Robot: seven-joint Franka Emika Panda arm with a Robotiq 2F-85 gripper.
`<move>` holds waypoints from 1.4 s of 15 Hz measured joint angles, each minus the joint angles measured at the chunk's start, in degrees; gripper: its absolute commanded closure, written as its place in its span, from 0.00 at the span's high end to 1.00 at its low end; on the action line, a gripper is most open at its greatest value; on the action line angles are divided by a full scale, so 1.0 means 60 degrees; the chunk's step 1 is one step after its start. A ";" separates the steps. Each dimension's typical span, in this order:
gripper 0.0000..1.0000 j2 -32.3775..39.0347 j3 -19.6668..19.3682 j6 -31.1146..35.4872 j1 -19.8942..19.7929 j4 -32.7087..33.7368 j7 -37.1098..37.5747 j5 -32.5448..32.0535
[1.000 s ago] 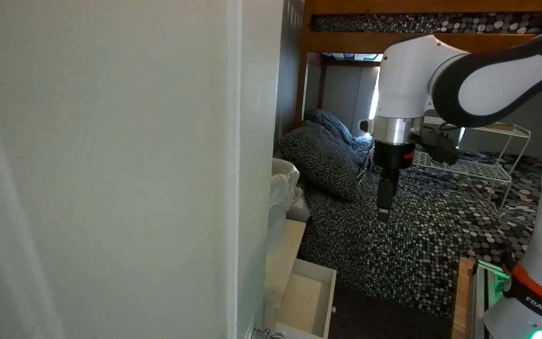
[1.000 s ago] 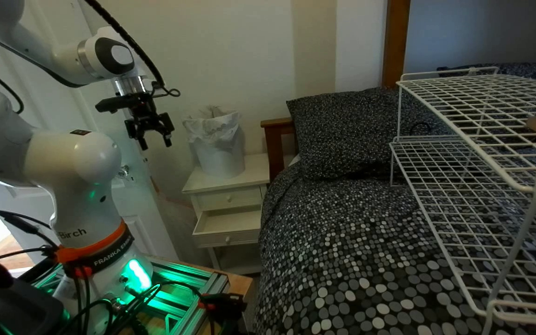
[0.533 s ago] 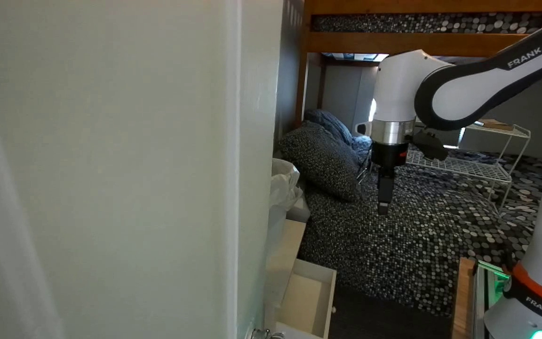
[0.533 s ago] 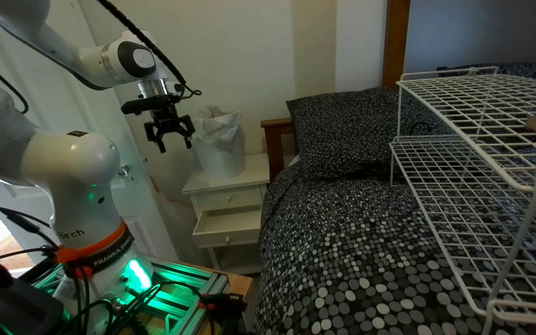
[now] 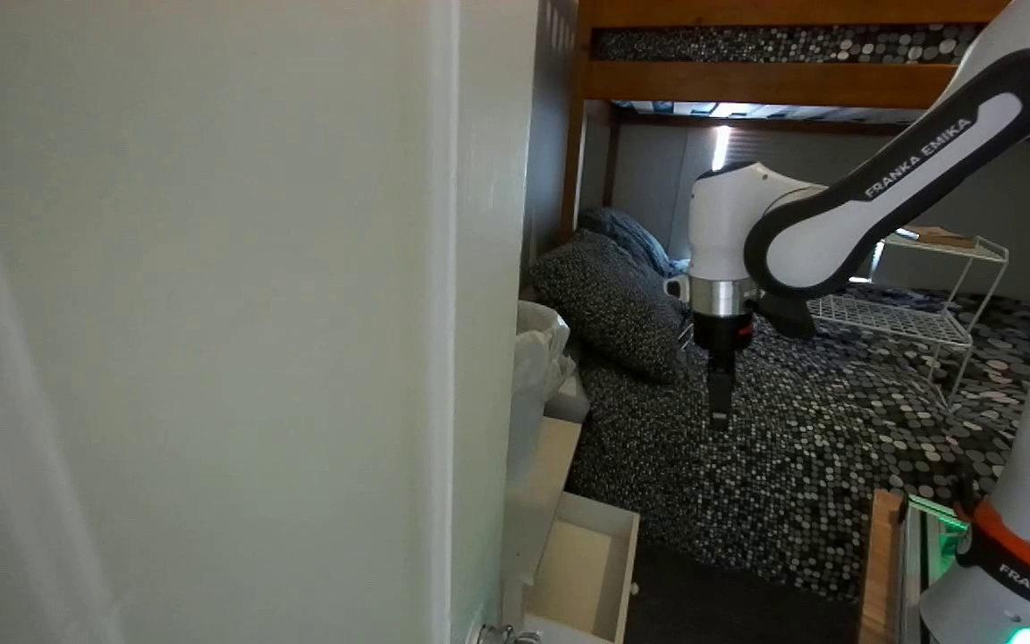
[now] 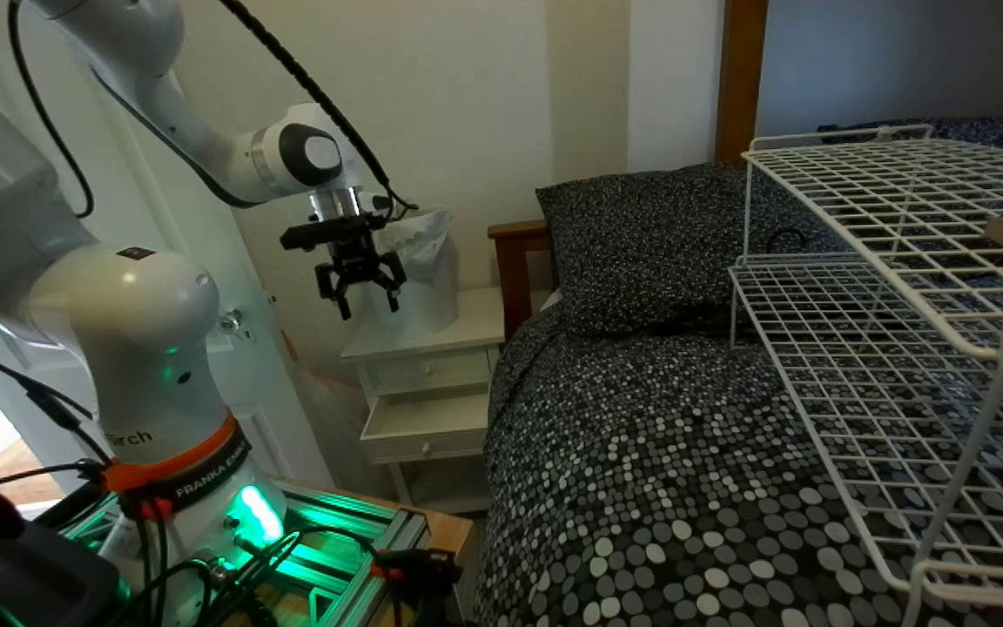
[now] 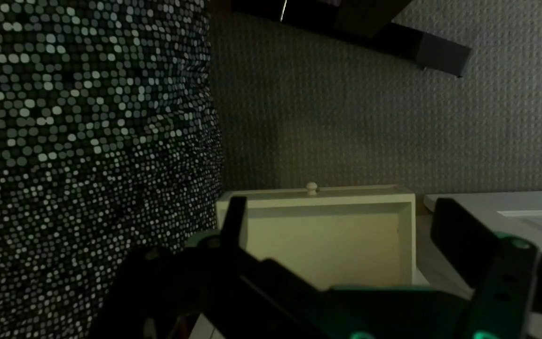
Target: Close the top drawer of the small white cabinet
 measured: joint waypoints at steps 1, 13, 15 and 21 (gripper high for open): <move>1.00 0.0362 -0.0024 0.0249 -0.0117 -0.0002 0.0000 -0.0145; 1.00 0.3807 -0.0525 0.2689 -0.0911 0.0120 0.0015 -0.1054; 1.00 0.3803 -0.0525 0.2689 -0.0910 0.0132 0.0014 -0.1049; 1.00 0.5127 -0.0683 0.4172 -0.0850 0.0195 0.0785 -0.1333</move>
